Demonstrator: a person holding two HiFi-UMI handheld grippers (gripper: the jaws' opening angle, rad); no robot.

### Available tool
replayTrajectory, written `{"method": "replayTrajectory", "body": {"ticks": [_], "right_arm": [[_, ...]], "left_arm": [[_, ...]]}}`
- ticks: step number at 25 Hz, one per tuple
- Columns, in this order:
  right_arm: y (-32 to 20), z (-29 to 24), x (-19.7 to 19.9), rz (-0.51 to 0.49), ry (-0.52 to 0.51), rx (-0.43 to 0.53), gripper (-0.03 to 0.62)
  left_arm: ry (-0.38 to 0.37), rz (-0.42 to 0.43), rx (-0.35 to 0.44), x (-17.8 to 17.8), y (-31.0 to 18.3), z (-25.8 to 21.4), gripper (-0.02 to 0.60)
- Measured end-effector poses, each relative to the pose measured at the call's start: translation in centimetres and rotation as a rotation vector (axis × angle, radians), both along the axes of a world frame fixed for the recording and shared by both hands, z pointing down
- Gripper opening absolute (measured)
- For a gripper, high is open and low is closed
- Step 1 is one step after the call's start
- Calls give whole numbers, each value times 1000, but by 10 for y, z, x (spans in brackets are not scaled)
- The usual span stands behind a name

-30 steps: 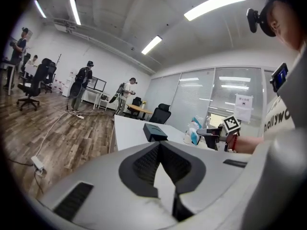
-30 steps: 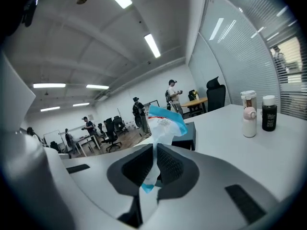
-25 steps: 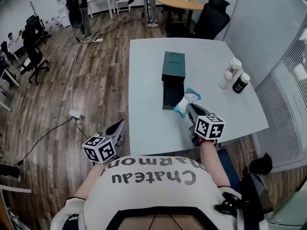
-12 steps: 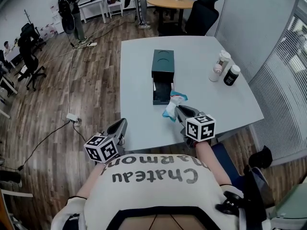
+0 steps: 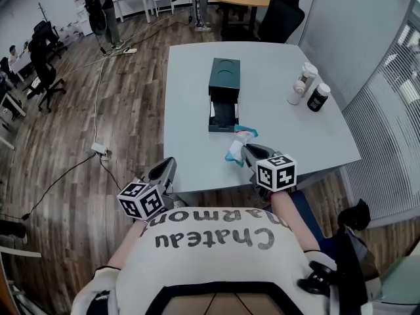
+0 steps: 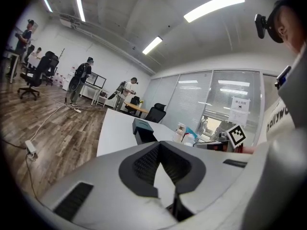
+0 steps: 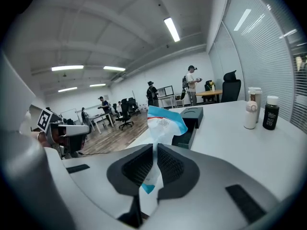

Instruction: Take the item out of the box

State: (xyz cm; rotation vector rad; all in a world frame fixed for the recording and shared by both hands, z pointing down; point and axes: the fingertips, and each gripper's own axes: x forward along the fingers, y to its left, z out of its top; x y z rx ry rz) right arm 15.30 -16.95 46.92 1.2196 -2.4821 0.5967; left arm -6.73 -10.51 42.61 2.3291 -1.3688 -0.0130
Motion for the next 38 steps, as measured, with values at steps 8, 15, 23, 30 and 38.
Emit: {"method": "replayTrajectory", "body": {"ticks": [8,15,23,30,38], "right_arm": [[13,3,9,-9,14,1,25],[25,19,21,5,3,-27,25],[31,21,28,6,7,-25,25],[32,20,28,9,11,-12,25],[32,18,29,16,14,-7,25]], "left_arm": [[13,-15,2,8,12,2,-9],[6,-18,-14,17,26,12,-9],[6,-23,-9,22,31,10,-9],[4,-20,-7,20,32,9,-10],[-4,-18,-6,18,32,7,-9]]}}
